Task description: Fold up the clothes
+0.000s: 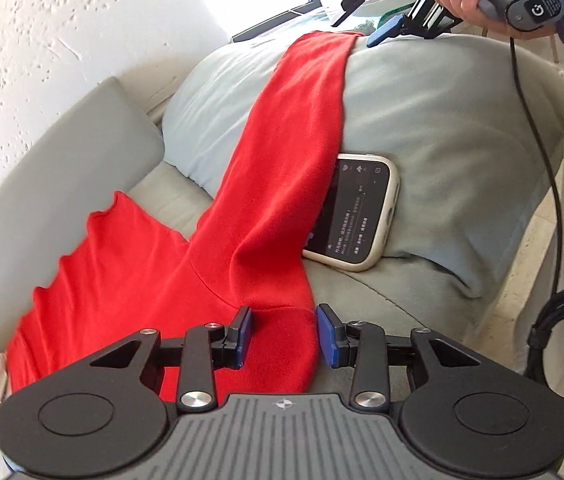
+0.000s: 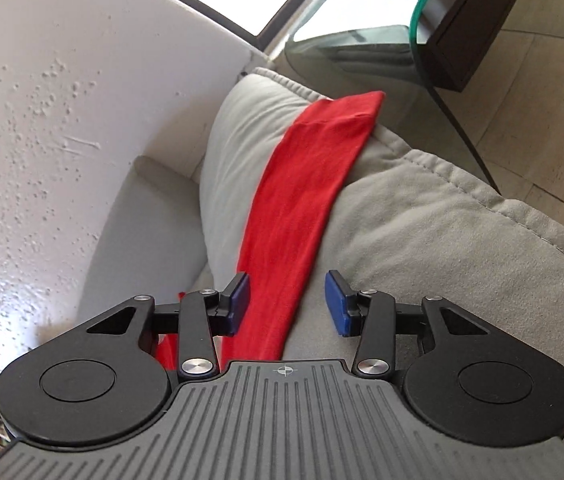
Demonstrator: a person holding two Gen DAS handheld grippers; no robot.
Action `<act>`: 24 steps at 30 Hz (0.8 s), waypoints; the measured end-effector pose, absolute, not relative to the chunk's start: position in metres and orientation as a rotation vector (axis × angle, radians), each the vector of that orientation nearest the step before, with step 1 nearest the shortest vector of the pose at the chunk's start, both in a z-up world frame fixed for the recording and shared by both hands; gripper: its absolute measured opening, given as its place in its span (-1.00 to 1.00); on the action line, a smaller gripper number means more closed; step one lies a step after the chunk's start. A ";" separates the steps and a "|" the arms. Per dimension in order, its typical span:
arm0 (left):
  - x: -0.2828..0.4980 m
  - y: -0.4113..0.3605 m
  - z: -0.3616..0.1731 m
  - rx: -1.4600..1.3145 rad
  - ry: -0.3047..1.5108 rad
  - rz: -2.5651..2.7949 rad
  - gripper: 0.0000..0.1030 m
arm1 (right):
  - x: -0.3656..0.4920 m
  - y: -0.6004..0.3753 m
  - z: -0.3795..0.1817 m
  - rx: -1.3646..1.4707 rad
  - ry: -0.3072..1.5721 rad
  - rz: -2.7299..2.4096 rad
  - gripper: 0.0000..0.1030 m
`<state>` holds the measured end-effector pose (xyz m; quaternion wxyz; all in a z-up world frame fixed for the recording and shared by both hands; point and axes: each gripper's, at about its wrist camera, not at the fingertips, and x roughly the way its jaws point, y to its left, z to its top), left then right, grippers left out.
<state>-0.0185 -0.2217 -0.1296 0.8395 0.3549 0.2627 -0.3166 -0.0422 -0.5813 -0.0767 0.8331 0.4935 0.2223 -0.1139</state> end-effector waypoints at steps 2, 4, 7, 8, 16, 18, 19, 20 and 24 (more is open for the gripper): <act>-0.015 -0.224 -0.127 0.742 0.570 -0.661 -0.80 | -0.038 -0.584 -0.079 1.047 0.472 -0.235 -0.10; -0.009 -0.221 -0.121 0.696 0.600 -0.663 -0.87 | -0.031 -0.588 -0.083 1.057 0.474 -0.236 -0.10; -0.002 -0.213 -0.111 0.647 0.605 -0.677 -0.88 | -0.021 -0.595 -0.088 1.072 0.477 -0.238 -0.31; 0.000 -0.210 -0.108 0.633 0.605 -0.683 -0.88 | -0.018 -0.597 -0.090 1.077 0.478 -0.239 -0.44; 0.023 -0.180 -0.087 0.401 0.702 -0.770 -0.89 | -0.005 -0.607 -0.098 1.167 0.397 -0.277 -0.96; 0.031 -0.170 -0.085 0.316 0.751 -0.799 -0.89 | -0.009 -0.608 -0.096 1.193 0.352 -0.291 -0.97; 0.034 -0.165 -0.084 0.273 0.775 -0.813 -0.89 | -0.011 -0.610 -0.096 1.204 0.340 -0.301 -0.97; 0.036 -0.164 -0.086 0.259 0.797 -0.822 -0.89 | -0.010 -0.611 -0.097 1.202 0.358 -0.321 -0.97; 0.012 -0.192 -0.111 0.422 0.832 -0.880 -0.69 | -0.007 -0.612 -0.100 1.185 0.411 -0.353 -0.96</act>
